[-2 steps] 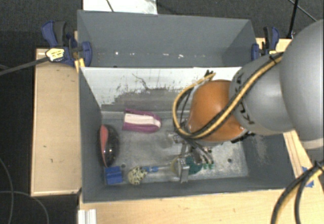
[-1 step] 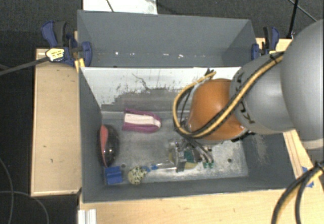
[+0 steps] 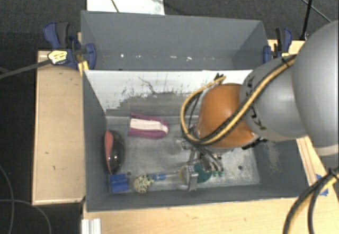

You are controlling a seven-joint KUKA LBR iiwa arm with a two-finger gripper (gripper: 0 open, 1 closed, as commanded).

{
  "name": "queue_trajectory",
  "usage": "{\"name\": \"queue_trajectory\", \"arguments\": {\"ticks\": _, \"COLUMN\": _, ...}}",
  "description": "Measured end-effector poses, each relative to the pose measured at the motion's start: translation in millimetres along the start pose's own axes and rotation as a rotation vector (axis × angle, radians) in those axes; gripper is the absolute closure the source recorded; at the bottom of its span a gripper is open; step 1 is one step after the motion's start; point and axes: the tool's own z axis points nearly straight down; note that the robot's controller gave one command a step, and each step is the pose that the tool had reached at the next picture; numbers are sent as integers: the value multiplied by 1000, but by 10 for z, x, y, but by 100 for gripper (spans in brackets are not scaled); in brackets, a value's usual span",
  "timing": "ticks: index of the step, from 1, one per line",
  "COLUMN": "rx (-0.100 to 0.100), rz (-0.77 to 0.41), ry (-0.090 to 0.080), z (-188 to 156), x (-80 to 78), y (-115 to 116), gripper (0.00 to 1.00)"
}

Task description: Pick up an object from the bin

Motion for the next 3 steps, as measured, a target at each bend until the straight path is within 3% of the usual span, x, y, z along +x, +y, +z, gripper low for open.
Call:
{"name": "queue_trajectory", "arguments": {"ticks": 1, "rx": 0, "rz": 2, "ry": -4, "z": -21, "x": -16, "y": -2, "gripper": 100}}
{"name": "queue_trajectory", "arguments": {"ticks": 2, "rx": 0, "rz": 4, "ry": 0, "z": 0, "x": 0, "y": -2, "gripper": 0}}
{"name": "queue_trajectory", "arguments": {"ticks": 3, "rx": 0, "rz": -1, "ry": -4, "z": -20, "x": -15, "y": -3, "gripper": 100}}
